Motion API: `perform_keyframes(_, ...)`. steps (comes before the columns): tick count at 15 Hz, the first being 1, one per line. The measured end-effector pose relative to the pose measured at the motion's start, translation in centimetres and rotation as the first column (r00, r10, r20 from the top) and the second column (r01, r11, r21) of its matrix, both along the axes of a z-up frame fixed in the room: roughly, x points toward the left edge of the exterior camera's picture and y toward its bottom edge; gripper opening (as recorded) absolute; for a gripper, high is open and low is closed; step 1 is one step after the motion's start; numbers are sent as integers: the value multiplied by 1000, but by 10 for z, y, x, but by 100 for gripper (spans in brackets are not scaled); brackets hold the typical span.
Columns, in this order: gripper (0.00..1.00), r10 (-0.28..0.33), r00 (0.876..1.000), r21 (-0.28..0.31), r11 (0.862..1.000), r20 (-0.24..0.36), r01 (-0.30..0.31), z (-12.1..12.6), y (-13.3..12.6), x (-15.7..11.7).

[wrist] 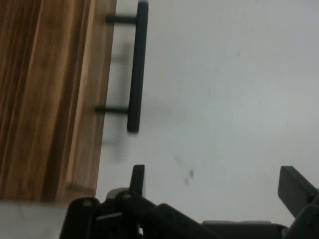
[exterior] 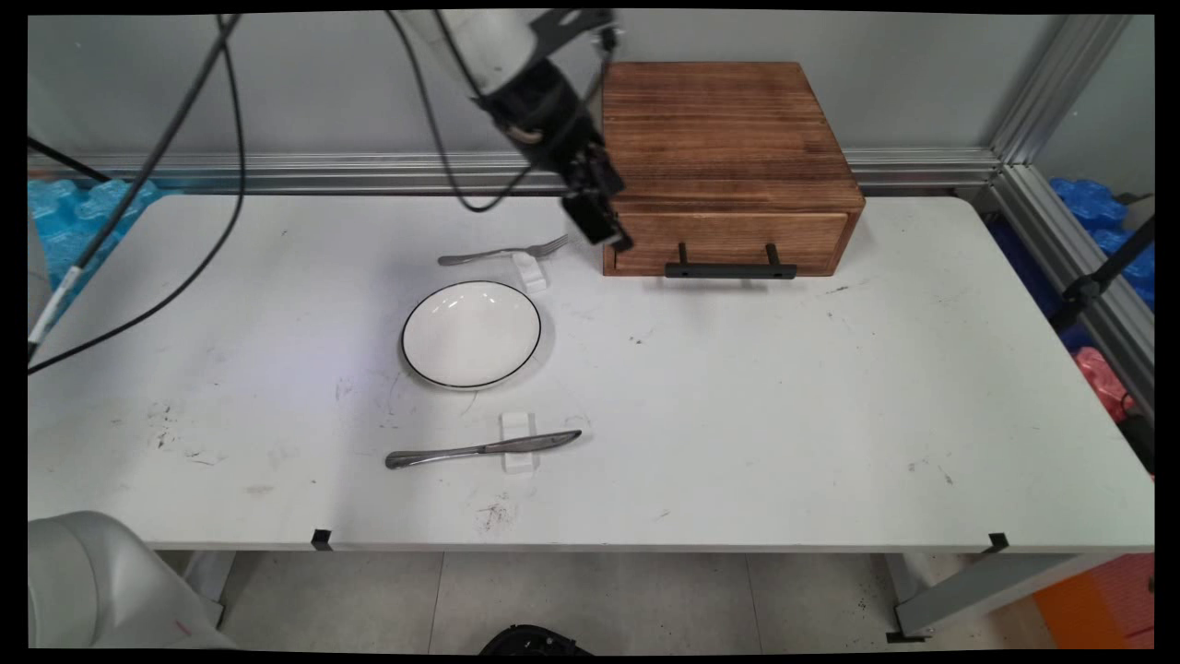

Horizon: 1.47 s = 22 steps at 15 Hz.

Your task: Open the drawer

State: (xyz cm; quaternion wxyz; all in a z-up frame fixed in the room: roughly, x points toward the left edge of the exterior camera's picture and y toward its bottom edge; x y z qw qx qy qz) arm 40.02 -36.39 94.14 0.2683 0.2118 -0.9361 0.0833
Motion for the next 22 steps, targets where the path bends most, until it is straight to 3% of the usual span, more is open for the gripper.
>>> perform_keyframes(5,100,-10,1000,-12,1000,-13,10,-12,-11,-35)
perform_keyframes(12,100,-74,997,-58,996,25,75,-47,-31,-85)
perform_keyframes(22,100,-76,994,-92,992,76,83,-102,-62,-126)
